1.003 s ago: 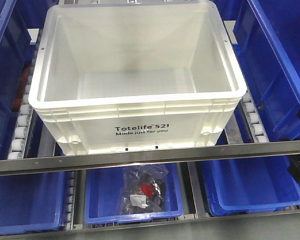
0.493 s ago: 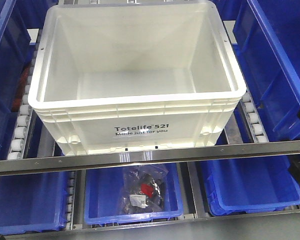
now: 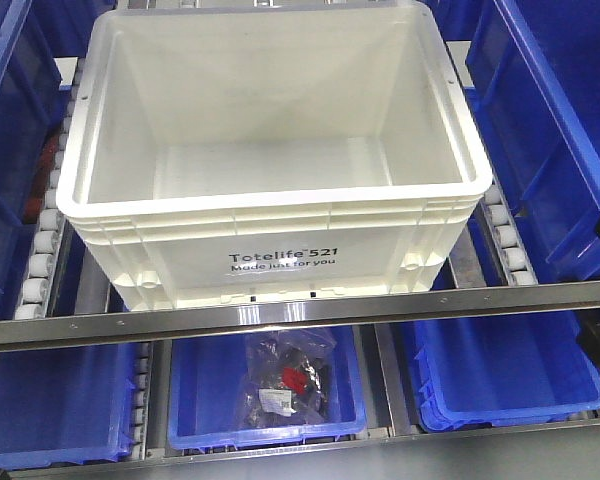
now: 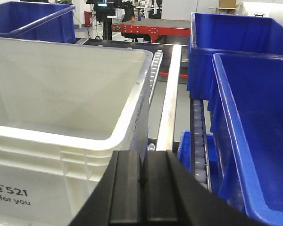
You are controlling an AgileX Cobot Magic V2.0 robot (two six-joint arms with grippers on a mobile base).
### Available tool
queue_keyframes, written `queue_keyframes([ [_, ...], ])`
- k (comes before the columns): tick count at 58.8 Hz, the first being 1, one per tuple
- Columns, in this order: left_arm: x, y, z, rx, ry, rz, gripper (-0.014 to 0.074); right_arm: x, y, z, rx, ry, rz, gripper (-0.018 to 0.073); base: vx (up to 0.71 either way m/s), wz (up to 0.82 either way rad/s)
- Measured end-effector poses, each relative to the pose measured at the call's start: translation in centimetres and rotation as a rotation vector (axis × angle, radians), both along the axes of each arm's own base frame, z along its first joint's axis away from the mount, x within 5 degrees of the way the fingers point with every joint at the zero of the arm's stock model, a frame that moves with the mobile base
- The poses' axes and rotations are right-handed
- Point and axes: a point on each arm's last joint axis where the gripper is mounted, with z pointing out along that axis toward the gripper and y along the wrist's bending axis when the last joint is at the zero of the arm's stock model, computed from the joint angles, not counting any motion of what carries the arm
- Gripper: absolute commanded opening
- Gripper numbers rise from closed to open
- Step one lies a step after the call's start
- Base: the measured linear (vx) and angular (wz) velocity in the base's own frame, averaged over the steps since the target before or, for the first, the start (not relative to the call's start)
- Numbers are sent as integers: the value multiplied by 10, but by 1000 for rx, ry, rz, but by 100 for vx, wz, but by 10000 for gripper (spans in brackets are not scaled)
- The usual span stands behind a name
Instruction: Place moving items into box and shelve
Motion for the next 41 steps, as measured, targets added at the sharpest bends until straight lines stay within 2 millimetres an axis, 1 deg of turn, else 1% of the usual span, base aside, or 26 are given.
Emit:
queue_keyframes([
  [3, 0, 0, 0, 0, 1, 0, -22, 0, 0, -2, -6, -8, -1, -15, 0, 0],
  [6, 0, 0, 0, 0, 1, 0, -22, -3, -1, -12, 5, -20, -5, -15, 0, 0],
  [14, 0, 0, 0, 1, 3, 0, -22, -20, -7, -68, 104, -16, -25, -15, 0, 0],
  [17, 0, 0, 0, 1, 3, 0, -22, -26, -8, -80, 152, -14, -27, -15, 0, 0],
  [21, 0, 0, 0, 1, 3, 0, -22, -33, -9, -81, 192, -32, -23, -15, 0, 0],
  [29, 0, 0, 0, 1, 3, 0, -22, -44, -11, -82, 201, -74, -11, -15, 0, 0],
  [41, 0, 0, -1, 1, 5, 0, -22, -46, -12, -82, 199, -79, -9, -15, 0, 0],
])
